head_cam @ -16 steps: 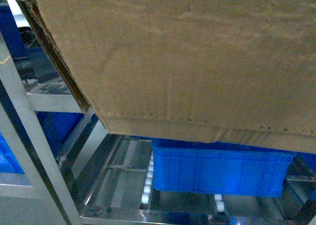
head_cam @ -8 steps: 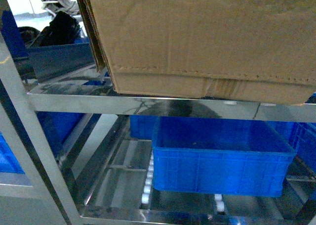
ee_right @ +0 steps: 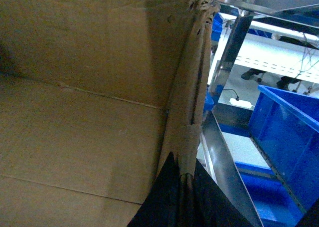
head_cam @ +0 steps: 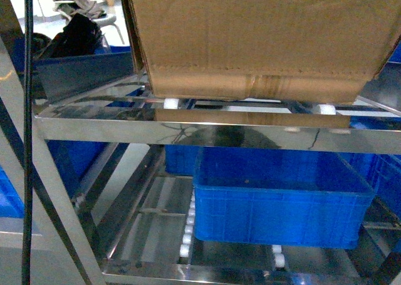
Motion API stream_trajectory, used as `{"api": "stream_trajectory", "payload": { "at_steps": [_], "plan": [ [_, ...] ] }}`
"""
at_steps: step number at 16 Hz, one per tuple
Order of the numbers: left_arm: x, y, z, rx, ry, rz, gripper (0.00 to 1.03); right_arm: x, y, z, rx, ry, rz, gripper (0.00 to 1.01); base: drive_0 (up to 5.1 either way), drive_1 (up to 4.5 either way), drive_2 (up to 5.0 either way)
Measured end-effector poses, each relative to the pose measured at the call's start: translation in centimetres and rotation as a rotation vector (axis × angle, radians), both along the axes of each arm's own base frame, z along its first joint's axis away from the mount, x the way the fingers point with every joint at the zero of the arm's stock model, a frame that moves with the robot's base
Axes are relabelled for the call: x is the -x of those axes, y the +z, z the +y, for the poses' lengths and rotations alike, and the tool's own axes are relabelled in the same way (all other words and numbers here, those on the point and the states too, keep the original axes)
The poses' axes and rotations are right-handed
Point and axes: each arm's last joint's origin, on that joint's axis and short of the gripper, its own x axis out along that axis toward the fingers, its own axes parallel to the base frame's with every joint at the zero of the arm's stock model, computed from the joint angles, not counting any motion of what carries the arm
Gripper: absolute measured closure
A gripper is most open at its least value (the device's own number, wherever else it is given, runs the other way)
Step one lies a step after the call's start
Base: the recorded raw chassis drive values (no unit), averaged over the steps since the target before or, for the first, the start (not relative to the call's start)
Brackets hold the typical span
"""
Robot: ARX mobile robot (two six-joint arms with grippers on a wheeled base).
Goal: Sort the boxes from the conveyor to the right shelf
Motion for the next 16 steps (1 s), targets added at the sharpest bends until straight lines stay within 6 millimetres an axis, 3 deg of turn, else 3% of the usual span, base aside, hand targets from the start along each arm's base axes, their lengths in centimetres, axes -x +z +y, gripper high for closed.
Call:
{"api": "stream_trajectory", "payload": {
  "at_steps": [8,15,16],
  "plan": [
    [-0.7,-0.3,0.2,-0.004,0.003,0.026,0.99,-0.3,-0.7,0.7,0.001,0.004,0.008,0.98,0.0,0.0,0.0],
    [-1.3,0.3,0.1,0.004,-0.045,-0.112,0.07,-0.2,0.6,0.5,0.017,-0.044,-0.133,0.08,0.0,0.0,0.0],
    [-1.3,0.4,0.1,0.017,-0.05,-0.119,0.03,-0.2,0.7,0.5,0.008,-0.047,-0.142,0.01,0.0,0.0,0.0]
  ]
}}
